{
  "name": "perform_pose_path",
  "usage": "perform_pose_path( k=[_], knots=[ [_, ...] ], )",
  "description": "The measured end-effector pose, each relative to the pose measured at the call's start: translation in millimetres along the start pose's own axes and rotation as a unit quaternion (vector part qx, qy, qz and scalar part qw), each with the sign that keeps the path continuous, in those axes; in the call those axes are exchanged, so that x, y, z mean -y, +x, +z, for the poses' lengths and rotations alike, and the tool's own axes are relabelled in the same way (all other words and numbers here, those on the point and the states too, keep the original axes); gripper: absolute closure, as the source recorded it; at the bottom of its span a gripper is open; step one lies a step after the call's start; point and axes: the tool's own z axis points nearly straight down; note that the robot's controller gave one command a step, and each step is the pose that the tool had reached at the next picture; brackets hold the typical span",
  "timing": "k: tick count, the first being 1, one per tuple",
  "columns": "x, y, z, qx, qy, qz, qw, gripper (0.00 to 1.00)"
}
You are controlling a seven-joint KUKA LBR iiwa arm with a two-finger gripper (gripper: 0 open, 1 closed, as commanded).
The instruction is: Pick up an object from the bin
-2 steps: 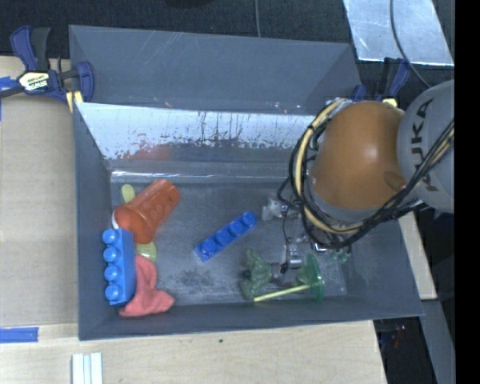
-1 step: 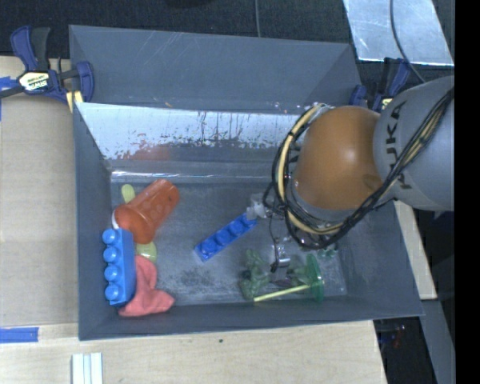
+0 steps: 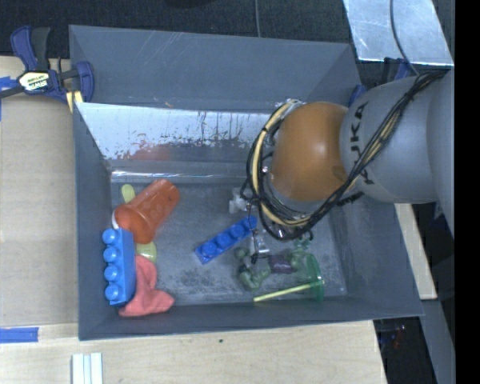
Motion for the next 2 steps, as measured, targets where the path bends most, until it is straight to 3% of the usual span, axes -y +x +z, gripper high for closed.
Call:
perform_pose_path(
  k=[1,2],
  knots=[
    [-17.8,-12.3,20.9,-0.0027,-0.002,0.084,0.9965,1.00],
    [-17.8,-12.4,20.9,-0.0026,-0.001,0.084,0.9965,1.00]
  ],
)
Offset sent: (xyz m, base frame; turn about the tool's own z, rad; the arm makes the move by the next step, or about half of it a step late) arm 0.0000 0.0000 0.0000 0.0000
